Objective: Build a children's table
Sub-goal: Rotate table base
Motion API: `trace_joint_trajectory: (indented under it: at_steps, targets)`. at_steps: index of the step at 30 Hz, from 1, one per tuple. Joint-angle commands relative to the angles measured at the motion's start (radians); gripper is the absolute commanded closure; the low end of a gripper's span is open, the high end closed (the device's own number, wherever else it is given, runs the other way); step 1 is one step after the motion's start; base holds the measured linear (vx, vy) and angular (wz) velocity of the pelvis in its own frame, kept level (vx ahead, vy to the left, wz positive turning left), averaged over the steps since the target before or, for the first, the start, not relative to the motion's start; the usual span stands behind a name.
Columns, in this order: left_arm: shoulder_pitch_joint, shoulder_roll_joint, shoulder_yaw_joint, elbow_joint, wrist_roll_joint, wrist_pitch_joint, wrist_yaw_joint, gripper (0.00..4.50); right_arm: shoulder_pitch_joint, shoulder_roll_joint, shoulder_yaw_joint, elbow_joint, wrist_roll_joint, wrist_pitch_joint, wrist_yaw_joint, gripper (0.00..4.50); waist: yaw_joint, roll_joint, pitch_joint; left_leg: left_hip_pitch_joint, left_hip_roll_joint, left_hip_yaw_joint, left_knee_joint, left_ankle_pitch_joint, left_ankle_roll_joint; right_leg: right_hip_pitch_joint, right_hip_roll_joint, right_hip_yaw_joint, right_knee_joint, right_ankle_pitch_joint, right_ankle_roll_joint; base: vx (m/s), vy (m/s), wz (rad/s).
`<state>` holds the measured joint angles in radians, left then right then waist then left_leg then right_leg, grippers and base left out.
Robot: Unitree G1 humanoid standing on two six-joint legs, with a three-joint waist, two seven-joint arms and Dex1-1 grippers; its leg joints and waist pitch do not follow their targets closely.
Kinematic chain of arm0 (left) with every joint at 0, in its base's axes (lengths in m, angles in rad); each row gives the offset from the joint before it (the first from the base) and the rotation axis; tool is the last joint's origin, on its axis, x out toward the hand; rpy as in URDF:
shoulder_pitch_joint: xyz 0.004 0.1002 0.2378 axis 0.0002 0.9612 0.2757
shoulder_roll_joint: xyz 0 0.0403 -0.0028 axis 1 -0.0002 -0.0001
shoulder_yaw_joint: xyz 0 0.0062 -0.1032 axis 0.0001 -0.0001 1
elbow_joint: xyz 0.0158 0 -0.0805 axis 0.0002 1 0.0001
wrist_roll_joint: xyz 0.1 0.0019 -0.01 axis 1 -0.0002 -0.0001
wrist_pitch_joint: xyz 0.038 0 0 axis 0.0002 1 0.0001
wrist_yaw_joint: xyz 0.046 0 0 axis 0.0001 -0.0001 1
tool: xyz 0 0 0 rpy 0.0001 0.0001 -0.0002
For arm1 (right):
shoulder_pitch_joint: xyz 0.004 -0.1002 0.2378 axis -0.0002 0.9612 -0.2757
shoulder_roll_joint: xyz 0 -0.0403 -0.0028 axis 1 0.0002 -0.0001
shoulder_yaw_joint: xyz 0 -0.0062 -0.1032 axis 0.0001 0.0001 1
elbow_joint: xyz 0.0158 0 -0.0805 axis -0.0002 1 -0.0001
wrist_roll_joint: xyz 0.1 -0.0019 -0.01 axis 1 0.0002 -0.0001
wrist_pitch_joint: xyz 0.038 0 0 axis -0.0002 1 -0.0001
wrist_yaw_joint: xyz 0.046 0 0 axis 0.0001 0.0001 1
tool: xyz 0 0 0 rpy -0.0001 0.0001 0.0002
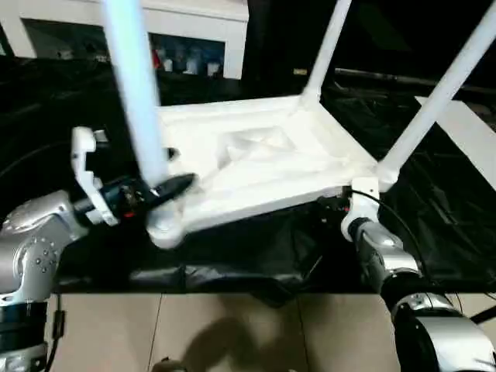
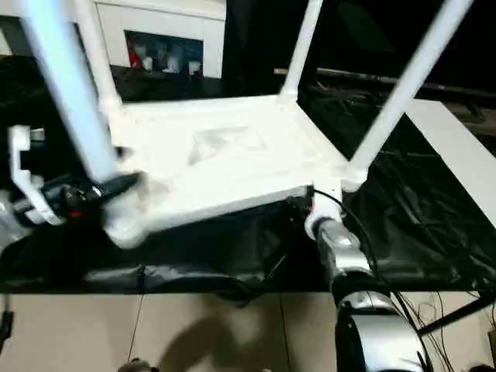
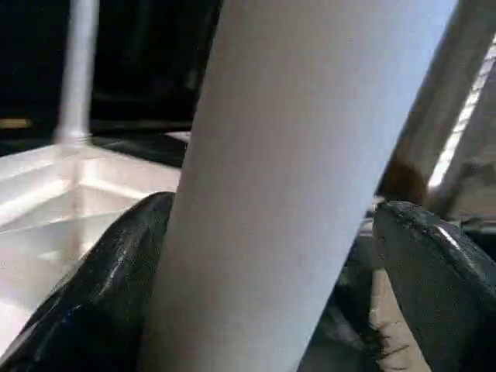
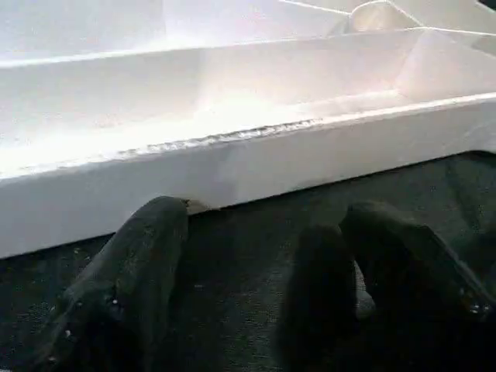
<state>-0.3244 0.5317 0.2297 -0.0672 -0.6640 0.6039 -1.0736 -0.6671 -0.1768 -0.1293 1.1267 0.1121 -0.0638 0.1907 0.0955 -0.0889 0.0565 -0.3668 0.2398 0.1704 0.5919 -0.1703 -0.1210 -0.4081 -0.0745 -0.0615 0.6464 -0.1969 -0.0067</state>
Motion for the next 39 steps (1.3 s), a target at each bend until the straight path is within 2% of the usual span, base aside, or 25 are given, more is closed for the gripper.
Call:
trace_joint_trajectory:
  at_steps: [1,8,15,17,18,19,20,21,23,24,25,26,27,28,30,31,33,34,37,39]
  targets:
    - [-0.011,0.010,-0.030,-0.067,-0.058,0.048,-0.031,0.06,-0.030,0.002,0.006,0.022,-0.005,0.020,0.013,0.88,0.000,0.025,-0.066,0.012,-0.016,0.016,-0.070,-0.245,-0.053,0.047,-0.039,0.037,-0.068,-0.145,-0.175,0.000,0.000,0.00]
    - [-0.040,-0.010,-0.070,-0.117,-0.066,0.089,-0.018,0.06,-0.085,0.049,0.026,0.052,-0.024,0.010,0.048,0.88,-0.010,0.025,-0.066,0.008,-0.015,0.016,-0.069,-0.219,-0.054,0.049,-0.040,0.038,-0.067,-0.133,-0.171,0.000,0.000,0.00]
    - [-0.100,-0.074,-0.189,-0.108,-0.030,0.076,0.004,0.06,-0.161,0.174,0.119,0.066,-0.075,0.007,0.186,0.88,-0.021,0.025,-0.066,0.006,-0.013,0.013,-0.072,-0.216,-0.054,0.050,-0.043,0.038,-0.066,-0.134,-0.180,0.000,0.000,0.00]
    - [-0.107,-0.085,-0.204,-0.106,-0.023,0.071,0.005,0.06,-0.168,0.182,0.126,0.070,-0.082,0.005,0.191,0.88,-0.024,0.021,-0.067,0.005,-0.012,0.014,-0.071,-0.197,-0.052,0.052,-0.044,0.038,-0.064,-0.118,-0.184,0.000,0.000,0.00]
    - [-0.112,-0.090,-0.213,-0.107,-0.018,0.070,0.008,0.06,-0.172,0.185,0.126,0.075,-0.082,0.002,0.194,0.88,-0.024,0.023,-0.068,0.006,-0.012,0.014,-0.070,-0.187,-0.050,0.052,-0.044,0.038,-0.062,-0.101,-0.187,0.000,0.000,0.00]
    - [-0.126,-0.105,-0.227,-0.103,-0.012,0.068,0.012,0.06,-0.179,0.188,0.124,0.082,-0.083,0.002,0.194,0.88,-0.025,0.017,-0.069,0.006,-0.012,0.015,-0.069,-0.175,-0.046,0.053,-0.042,0.038,-0.060,-0.080,-0.190,0.000,0.000,0.00]
    - [-0.135,-0.116,-0.237,-0.101,-0.009,0.065,0.015,0.06,-0.184,0.191,0.123,0.087,-0.083,0.001,0.193,0.88,-0.023,0.021,-0.070,0.010,-0.012,0.016,-0.068,-0.168,-0.043,0.051,-0.043,0.039,-0.059,-0.066,-0.194,0.000,0.000,0.00]
    - [-0.148,-0.131,-0.249,-0.094,-0.001,0.062,0.021,0.06,-0.189,0.193,0.121,0.092,-0.084,0.001,0.192,0.88,-0.024,0.021,-0.070,0.007,-0.012,0.016,-0.068,-0.161,-0.043,0.052,-0.043,0.039,-0.058,-0.056,-0.196,0.000,0.000,0.00]
    - [-0.178,-0.166,-0.280,-0.060,0.038,0.029,0.038,0.06,-0.199,0.192,0.116,0.100,-0.088,0.001,0.187,0.88,-0.023,0.015,-0.068,0.005,-0.012,0.017,-0.069,-0.154,-0.039,0.054,-0.043,0.039,-0.059,-0.047,-0.195,0.000,0.000,0.00]
    - [-0.178,-0.166,-0.280,-0.060,0.038,0.029,0.038,0.06,-0.199,0.192,0.116,0.100,-0.088,0.001,0.187,0.88,-0.019,0.019,-0.069,0.009,-0.012,0.017,-0.067,-0.156,-0.040,0.053,-0.045,0.040,-0.059,-0.050,-0.191,0.000,0.000,0.00]
    - [-0.203,-0.191,-0.305,-0.019,0.077,-0.006,0.056,0.06,-0.204,0.189,0.110,0.104,-0.088,0.001,0.183,0.88,-0.020,0.015,-0.067,0.004,-0.012,0.017,-0.069,-0.161,-0.040,0.055,-0.044,0.040,-0.061,-0.064,-0.186,0.000,0.000,0.00]
    - [-0.219,-0.206,-0.318,0.014,0.108,-0.032,0.073,0.06,-0.206,0.186,0.107,0.105,-0.088,0.001,0.179,0.88,-0.016,0.017,-0.069,0.009,-0.013,0.018,-0.067,-0.163,-0.040,0.053,-0.045,0.041,-0.063,-0.070,-0.181,0.000,0.000,0.00]
    - [-0.241,-0.224,-0.334,0.060,0.150,-0.069,0.099,0.06,-0.208,0.180,0.105,0.108,-0.089,0.001,0.173,0.88,-0.017,0.015,-0.068,0.007,-0.013,0.018,-0.067,-0.159,-0.037,0.054,-0.043,0.041,-0.064,-0.069,-0.178,0.000,0.000,0.00]
    - [-0.253,-0.233,-0.342,0.088,0.176,-0.095,0.116,0.06,-0.209,0.176,0.104,0.111,-0.090,0.000,0.170,0.88,-0.013,0.018,-0.068,0.008,-0.013,0.018,-0.067,-0.167,-0.039,0.053,-0.045,0.042,-0.065,-0.079,-0.172,0.000,0.000,0.00]
    - [-0.284,-0.244,-0.358,0.159,0.242,-0.153,0.167,0.06,-0.208,0.163,0.097,0.114,-0.090,0.001,0.164,0.88,-0.012,0.019,-0.069,0.009,-0.013,0.016,-0.067,-0.179,-0.044,0.053,-0.044,0.041,-0.069,-0.100,-0.160,0.000,0.000,0.00]
    - [-0.305,-0.252,-0.367,0.200,0.278,-0.184,0.190,0.06,-0.206,0.150,0.088,0.114,-0.083,0.002,0.172,0.88,-0.011,0.021,-0.071,0.008,-0.013,0.015,-0.066,-0.173,-0.044,0.056,-0.046,0.041,-0.066,-0.089,-0.162,0.000,0.000,0.00]
    - [-0.311,-0.255,-0.370,0.211,0.285,-0.192,0.192,0.06,-0.205,0.145,0.084,0.114,-0.079,0.002,0.180,0.88,-0.010,0.023,-0.074,0.008,-0.014,0.015,-0.064,-0.149,-0.039,0.057,-0.046,0.041,-0.062,-0.050,-0.172,0.000,0.000,0.00]
    - [-0.320,-0.275,-0.373,0.225,0.291,-0.208,0.197,0.06,-0.196,0.130,0.078,0.113,-0.075,-0.004,0.188,0.88,-0.008,0.033,-0.075,0.008,-0.014,0.014,-0.064,-0.137,-0.038,0.057,-0.045,0.040,-0.058,-0.021,-0.185,0.000,0.000,0.00]
    - [-0.330,-0.304,-0.389,0.248,0.309,-0.237,0.213,0.06,-0.179,0.110,0.073,0.106,-0.070,-0.013,0.207,0.88,-0.003,0.028,-0.075,0.009,-0.014,0.018,-0.061,-0.121,-0.021,0.057,-0.041,0.039,-0.057,0.044,-0.216,0.000,0.000,0.00]
    - [-0.339,-0.320,-0.393,0.268,0.320,-0.262,0.221,0.06,-0.174,0.102,0.069,0.103,-0.068,-0.015,0.216,0.88,0.002,0.030,-0.076,0.010,-0.014,0.018,-0.061,-0.139,-0.016,0.058,-0.043,0.039,-0.058,0.035,-0.226,0.000,0.000,0.00]
